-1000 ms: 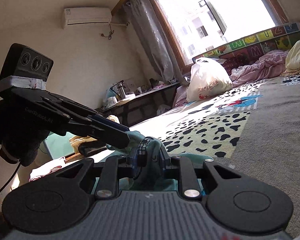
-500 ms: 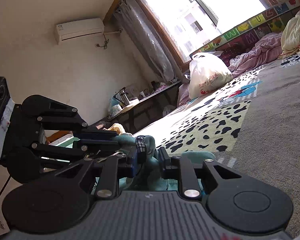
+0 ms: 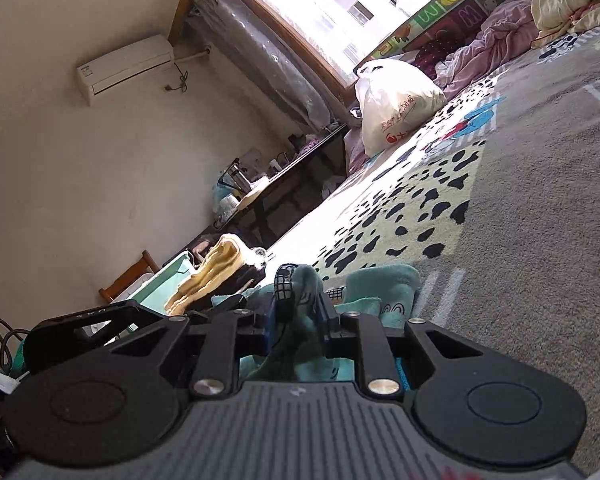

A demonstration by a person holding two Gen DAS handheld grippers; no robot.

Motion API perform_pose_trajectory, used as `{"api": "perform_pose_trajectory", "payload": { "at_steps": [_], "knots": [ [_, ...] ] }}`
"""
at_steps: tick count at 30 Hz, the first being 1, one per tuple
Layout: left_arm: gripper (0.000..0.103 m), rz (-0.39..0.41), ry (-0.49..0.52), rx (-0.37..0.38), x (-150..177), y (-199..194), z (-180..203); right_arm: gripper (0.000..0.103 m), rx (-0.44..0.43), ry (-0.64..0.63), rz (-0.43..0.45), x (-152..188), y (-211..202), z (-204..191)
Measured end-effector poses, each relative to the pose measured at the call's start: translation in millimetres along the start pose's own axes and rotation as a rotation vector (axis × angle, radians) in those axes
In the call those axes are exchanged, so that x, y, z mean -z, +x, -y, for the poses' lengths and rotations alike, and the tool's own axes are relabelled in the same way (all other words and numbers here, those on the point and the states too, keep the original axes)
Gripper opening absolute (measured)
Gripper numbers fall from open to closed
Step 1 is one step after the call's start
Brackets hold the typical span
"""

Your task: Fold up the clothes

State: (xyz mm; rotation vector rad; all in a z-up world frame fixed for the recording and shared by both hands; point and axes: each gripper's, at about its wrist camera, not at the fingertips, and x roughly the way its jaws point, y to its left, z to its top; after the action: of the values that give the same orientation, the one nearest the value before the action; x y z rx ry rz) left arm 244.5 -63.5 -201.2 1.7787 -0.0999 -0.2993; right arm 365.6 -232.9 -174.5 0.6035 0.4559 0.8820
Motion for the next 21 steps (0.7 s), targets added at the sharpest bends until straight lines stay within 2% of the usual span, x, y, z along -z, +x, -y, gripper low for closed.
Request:
{"api": "perform_pose_trajectory", "payload": {
  "at_steps": [4, 8, 11, 12, 18, 21],
  "knots": [
    [0.011, -0.036, -0.246, 0.123, 9.6, 3.2, -37.8, 0.022, 0.005, -0.023, -0.008, 0.9, 1.6, -3.5],
    [0.012, -0.103, -0.601, 0.260, 37.2, 13.5, -88.0, 0.022, 0.006, -0.016, -0.005, 0.2, 1.1, -2.6],
    [0.019, -0.135, -0.853, 0.339, 66.2, 24.1, -119.5, 0.022, 0.007, -0.015, -0.004, -0.2, 0.8, -2.6],
    [0.026, -0.139, -0.943, 0.363, 77.4, 28.3, -129.0, 0.022, 0.007, -0.014, -0.004, -0.3, 0.6, -2.5],
    [0.026, -0.104, -0.995, 0.427, 54.7, 27.1, -116.1, 0.022, 0.003, -0.006, -0.003, -0.6, -0.6, -0.8],
    [0.004, -0.086, -1.021, 0.458, 43.2, 26.5, -109.6, 0.022, -0.007, 0.035, 0.005, -2.0, -2.4, 4.6]
  ]
}}
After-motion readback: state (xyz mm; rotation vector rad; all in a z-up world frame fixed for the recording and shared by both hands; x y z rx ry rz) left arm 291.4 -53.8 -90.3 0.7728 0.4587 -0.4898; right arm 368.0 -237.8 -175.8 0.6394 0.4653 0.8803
